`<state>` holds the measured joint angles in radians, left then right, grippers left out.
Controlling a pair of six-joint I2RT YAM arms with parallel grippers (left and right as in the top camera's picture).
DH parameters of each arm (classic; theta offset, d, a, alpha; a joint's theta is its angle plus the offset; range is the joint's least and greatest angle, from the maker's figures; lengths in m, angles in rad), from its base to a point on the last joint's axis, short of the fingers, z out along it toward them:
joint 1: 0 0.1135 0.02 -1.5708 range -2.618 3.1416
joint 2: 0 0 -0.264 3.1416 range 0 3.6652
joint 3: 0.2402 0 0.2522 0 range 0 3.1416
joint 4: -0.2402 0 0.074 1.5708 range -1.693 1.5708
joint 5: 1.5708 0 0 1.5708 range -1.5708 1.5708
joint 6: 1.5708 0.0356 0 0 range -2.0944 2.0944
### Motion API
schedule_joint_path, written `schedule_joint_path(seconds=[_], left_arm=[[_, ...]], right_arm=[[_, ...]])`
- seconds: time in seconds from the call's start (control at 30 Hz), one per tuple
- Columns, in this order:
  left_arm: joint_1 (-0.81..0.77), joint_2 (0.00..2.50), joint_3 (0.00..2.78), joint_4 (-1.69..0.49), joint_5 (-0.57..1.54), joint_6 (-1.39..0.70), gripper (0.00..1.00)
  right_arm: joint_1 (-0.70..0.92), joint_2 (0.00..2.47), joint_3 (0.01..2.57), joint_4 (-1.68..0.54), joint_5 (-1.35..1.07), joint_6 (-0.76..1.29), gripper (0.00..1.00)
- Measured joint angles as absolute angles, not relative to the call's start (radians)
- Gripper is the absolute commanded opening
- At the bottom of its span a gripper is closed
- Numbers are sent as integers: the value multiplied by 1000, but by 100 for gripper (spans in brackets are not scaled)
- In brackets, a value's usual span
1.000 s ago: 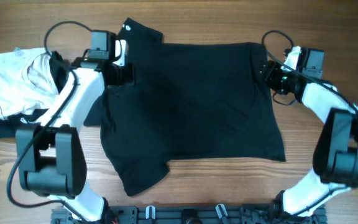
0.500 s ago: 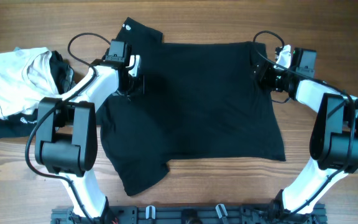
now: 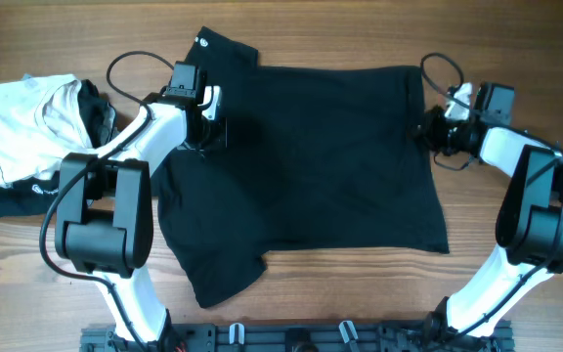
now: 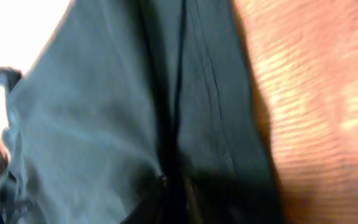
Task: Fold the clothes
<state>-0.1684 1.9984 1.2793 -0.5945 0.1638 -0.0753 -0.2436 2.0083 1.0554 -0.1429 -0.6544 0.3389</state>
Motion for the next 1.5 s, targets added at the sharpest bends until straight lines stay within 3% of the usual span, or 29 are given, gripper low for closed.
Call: schedule_joint_path(seconds=[0.07,0.1,0.2,0.27,0.3,0.57,0.6,0.73,0.8,1.0,1.1,1.3,1.5], left_arm=[[-168,1998,1279,-591,164,-75,39],[-168,1998,1279,-591,165,-75,38],[-168,1998,1280,-591,166,-75,39],[-168,1999,1280,-590,166,-75,39],[-168,1999,1280,-590,166,-75,38],[-168,1999,1280,-587,167,-75,38],[-168,1999,1280,-587,167,-75,39],[-168,2000,1280,-575,167,-75,39],[-168,2000,1280,-574,167,-75,39],[-168,2003,1280,-557,167,-75,40],[-168,2004,1280,-556,167,-73,40],[-168,2004,1280,-556,167,-72,40],[-168,2004,1280,-556,167,-72,40]], right_arm=[[-234,2003,1061,-173,-659,293,47],[-234,2001,1063,-169,-682,259,34],[-233,1997,1063,-164,-668,231,26],[-234,1996,1067,-203,-647,226,8],[-234,1995,1071,-231,-632,215,4],[-289,1891,1059,-261,-564,230,4],[-308,1853,1059,-257,-554,241,17],[-348,1760,1060,-290,-511,272,17],[-342,1760,1059,-280,-507,271,25],[-214,1933,1061,47,-493,357,33],[-215,1998,1061,121,-509,410,42],[-216,2029,1091,136,-513,461,43],[-215,2072,1099,141,-515,474,36]])
